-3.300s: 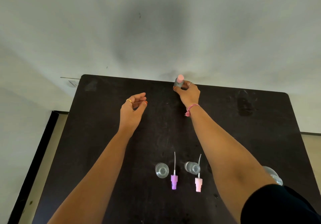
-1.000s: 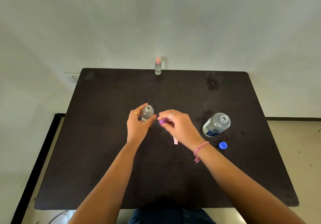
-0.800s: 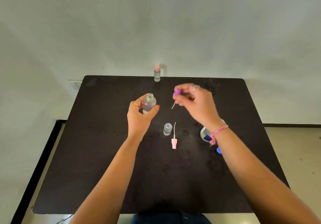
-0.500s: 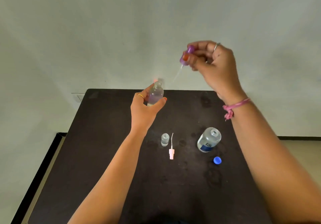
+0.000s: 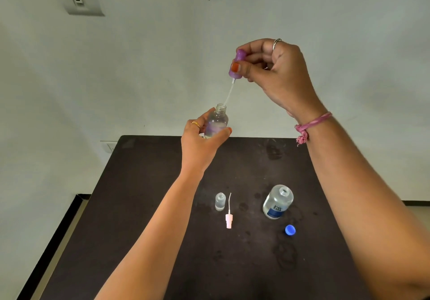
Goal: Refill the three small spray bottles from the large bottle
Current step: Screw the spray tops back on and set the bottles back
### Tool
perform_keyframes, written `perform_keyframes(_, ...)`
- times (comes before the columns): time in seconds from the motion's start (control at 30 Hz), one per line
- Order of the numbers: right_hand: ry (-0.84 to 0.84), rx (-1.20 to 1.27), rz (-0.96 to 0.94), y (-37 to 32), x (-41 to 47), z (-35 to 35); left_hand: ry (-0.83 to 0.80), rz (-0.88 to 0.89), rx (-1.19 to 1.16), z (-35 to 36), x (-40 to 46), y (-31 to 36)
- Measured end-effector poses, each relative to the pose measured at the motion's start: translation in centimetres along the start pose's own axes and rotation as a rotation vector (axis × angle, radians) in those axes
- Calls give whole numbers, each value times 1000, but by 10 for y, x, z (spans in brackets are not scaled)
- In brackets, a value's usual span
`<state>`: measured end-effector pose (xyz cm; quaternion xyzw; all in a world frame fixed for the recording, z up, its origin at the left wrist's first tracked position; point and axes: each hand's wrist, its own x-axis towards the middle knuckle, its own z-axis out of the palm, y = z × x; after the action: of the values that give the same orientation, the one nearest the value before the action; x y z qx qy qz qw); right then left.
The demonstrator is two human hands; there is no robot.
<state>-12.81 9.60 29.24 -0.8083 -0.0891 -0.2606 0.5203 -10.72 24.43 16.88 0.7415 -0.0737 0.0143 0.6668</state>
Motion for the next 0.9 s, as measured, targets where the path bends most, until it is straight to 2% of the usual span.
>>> perform_keyframes(0.3,-153,-152,107,0,-1,11,-15,32,-24,3,1,15)
perform_keyframes(0.57,-117,-205,174,-1,-4,16,-9,30,-59,4,1,21)
perform_keyframes(0.7,-129,-359,205,1,-5,20,2,22,-55,4,0,21)
perform_keyframes(0.8,-303,-247,314,3,-5,10,-7,13,-56,3,0,22)
perform_keyframes(0.9,-404,-24,297,9,-9,6,-14,10,-67,1,-1,24)
